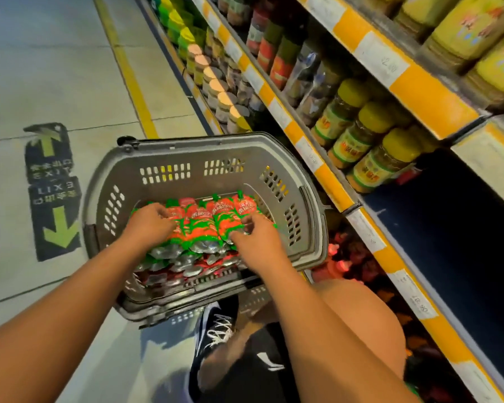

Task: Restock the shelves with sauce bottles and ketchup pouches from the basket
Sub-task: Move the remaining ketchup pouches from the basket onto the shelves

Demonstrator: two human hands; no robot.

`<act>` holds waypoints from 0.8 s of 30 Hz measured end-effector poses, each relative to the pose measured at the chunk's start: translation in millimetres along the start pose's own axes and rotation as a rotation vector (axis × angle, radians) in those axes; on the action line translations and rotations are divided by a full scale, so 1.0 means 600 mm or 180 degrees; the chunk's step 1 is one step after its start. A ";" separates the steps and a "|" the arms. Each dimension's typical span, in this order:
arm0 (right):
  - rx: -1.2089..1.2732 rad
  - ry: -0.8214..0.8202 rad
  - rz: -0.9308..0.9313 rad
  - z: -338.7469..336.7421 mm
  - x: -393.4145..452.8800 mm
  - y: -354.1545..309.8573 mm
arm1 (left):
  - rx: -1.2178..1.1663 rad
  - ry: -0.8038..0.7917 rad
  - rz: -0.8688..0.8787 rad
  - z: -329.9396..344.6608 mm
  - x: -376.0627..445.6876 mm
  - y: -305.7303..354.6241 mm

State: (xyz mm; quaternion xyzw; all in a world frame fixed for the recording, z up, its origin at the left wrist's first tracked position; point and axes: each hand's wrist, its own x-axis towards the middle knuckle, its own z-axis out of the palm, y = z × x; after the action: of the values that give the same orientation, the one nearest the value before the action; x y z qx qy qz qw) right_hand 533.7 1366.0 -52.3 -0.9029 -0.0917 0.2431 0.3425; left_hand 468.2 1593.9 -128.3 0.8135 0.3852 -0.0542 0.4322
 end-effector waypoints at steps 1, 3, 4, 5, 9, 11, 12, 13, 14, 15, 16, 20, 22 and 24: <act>-0.0027 -0.0019 0.0044 0.006 0.014 0.006 | 0.0151 0.0014 -0.0073 0.002 0.005 -0.011; -0.0087 -0.0036 0.0128 0.017 0.042 0.017 | 0.0325 -0.0063 -0.0224 0.010 0.013 -0.023; -0.0100 -0.0042 0.0176 0.022 0.055 0.022 | 0.0370 -0.0118 -0.0265 0.014 0.017 -0.025; -0.0109 -0.0044 0.0233 0.026 0.068 0.027 | 0.0433 -0.0162 -0.0293 0.018 0.022 -0.023; -0.0221 -0.0034 0.0381 0.040 0.114 0.037 | 0.0888 -0.0262 -0.0366 0.029 0.043 -0.014; -0.0374 -0.0070 0.0397 0.048 0.135 0.041 | 0.1038 -0.0229 -0.0444 0.034 0.048 -0.013; -0.0460 -0.0111 0.0415 0.051 0.145 0.043 | 0.1078 -0.0211 -0.0483 0.037 0.049 -0.012; -0.0523 -0.0165 0.0436 0.055 0.155 0.045 | 0.1066 -0.0194 -0.0506 0.039 0.051 -0.012; -0.0560 -0.0224 0.0452 0.059 0.164 0.048 | 0.1012 -0.0174 -0.0512 0.041 0.052 -0.013; -0.0581 -0.0283 0.0473 0.063 0.173 0.052 | 0.0949 -0.0155 -0.0519 0.042 0.054 -0.015; -0.0587 -0.0337 0.0504 0.066 0.182 0.056 | 0.0902 -0.0141 -0.0531 0.044 0.056 -0.017; -0.0492 -0.0522 0.0772 0.077 0.210 0.070 | 0.0726 -0.0126 -0.0634 0.047 0.060 -0.019; -0.0431 -0.0621 0.0863 0.080 0.218 0.075 | 0.0639 -0.0100 -0.0643 0.050 0.059 -0.020; -0.0394 -0.0685 0.0902 0.083 0.223 0.077 | 0.0609 -0.0085 -0.0634 0.052 0.058 -0.020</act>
State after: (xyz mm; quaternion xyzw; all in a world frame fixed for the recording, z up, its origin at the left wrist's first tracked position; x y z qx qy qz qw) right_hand 624.3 1404.5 -165.6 -0.8949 -0.0145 0.3780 0.2369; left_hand 492.1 1594.7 -170.2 0.8080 0.4514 -0.1442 0.3501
